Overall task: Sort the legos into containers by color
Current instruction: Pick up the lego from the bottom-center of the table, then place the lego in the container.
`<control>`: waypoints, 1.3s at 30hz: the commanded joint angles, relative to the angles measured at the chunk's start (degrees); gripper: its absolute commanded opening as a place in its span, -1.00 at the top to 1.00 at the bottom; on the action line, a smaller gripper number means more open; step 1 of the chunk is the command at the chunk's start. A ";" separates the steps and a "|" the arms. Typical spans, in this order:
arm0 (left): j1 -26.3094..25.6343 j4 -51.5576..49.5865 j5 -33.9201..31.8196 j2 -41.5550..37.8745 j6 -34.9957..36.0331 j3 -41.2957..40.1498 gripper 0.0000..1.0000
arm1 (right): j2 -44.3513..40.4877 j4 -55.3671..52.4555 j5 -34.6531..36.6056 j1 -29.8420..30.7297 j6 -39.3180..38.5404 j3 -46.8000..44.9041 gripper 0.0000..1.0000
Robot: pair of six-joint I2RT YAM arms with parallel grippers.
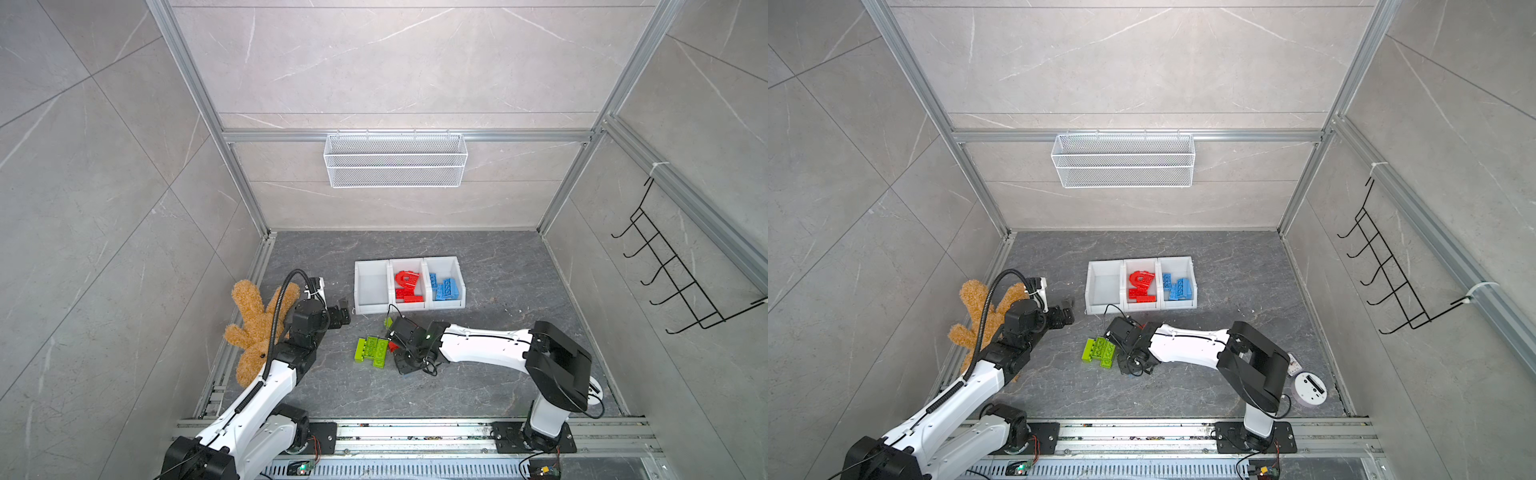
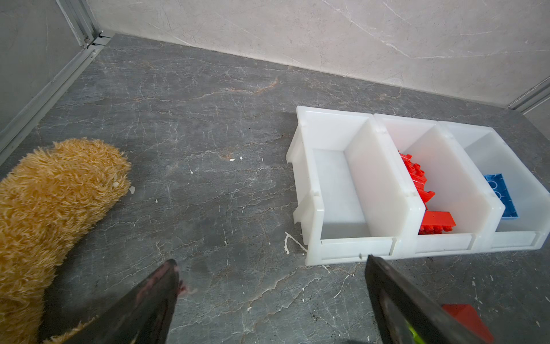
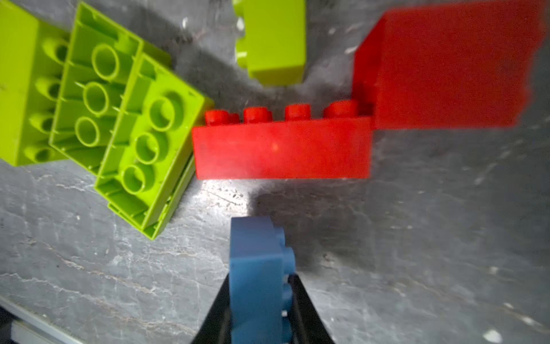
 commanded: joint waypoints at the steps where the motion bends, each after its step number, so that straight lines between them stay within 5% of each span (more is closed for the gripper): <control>1: -0.26 1.14 -0.26 -0.20 0.30 0.29 -0.99 | -7.06 -2.48 0.96 -6.42 -5.65 -0.15 0.55; 9: -0.30 0.76 -0.31 0.28 0.70 0.69 -0.99 | -6.20 -5.06 -1.51 -24.28 -19.34 5.69 0.55; 16: -0.31 -2.23 -2.71 0.39 -0.23 1.90 -0.98 | 0.91 -4.09 -4.52 -32.47 -24.74 12.60 0.55; 25: -1.10 -23.41 1.39 3.99 -6.07 10.60 -0.88 | 6.26 0.02 -8.08 -36.01 -25.50 16.24 0.40; 31: -7.82 -32.98 2.47 5.97 -9.92 13.81 -0.77 | 3.82 3.75 -7.81 -37.14 -25.39 15.35 -0.09; 39: -16.65 -38.68 2.01 12.63 -14.90 14.07 -0.51 | -7.41 8.63 -11.57 -37.40 -25.30 5.59 -0.12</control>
